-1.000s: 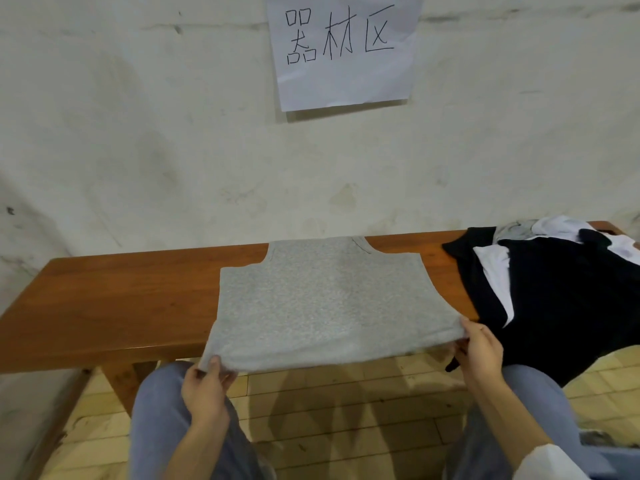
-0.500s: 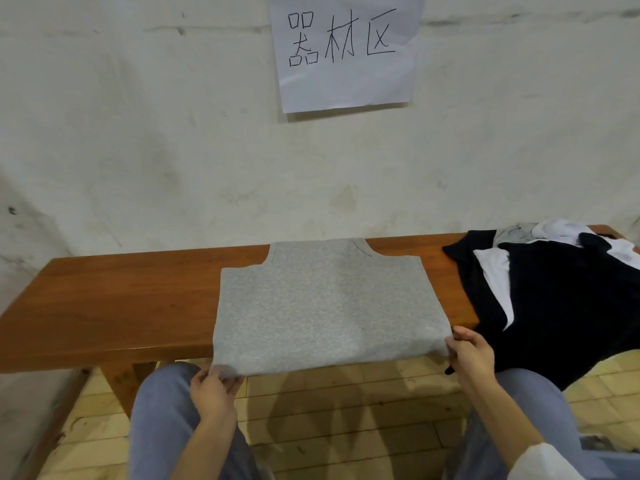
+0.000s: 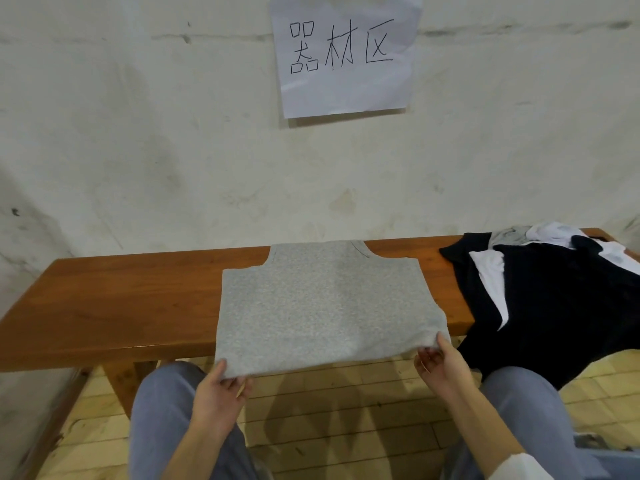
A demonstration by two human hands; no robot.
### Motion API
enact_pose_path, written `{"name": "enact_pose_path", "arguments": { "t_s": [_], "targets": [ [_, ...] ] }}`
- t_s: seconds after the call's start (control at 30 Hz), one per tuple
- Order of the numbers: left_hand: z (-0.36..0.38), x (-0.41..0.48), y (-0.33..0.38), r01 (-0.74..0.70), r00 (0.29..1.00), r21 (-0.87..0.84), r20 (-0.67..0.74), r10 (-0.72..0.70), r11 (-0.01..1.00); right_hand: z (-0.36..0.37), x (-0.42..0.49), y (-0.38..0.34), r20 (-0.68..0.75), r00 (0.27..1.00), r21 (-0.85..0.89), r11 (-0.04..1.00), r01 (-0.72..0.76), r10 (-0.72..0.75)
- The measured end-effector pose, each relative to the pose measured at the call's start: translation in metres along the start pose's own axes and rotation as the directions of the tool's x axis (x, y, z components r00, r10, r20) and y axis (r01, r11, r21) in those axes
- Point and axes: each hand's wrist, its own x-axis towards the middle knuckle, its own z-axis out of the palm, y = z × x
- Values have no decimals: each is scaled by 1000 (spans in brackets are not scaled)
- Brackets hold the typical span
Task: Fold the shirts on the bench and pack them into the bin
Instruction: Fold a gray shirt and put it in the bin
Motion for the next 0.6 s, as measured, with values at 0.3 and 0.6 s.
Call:
{"name": "enact_pose_path", "arguments": {
  "t_s": [0.3,0.6],
  "targets": [
    [18,-46,40,-292,943,-17,161,291,956,33,-66,-43,66,942,-11,943,331,-330],
    [30,-90,71,-340,878,-188,288,383,921,41,-107,-68,-94,852,-49,857,513,-516]
  ]
}}
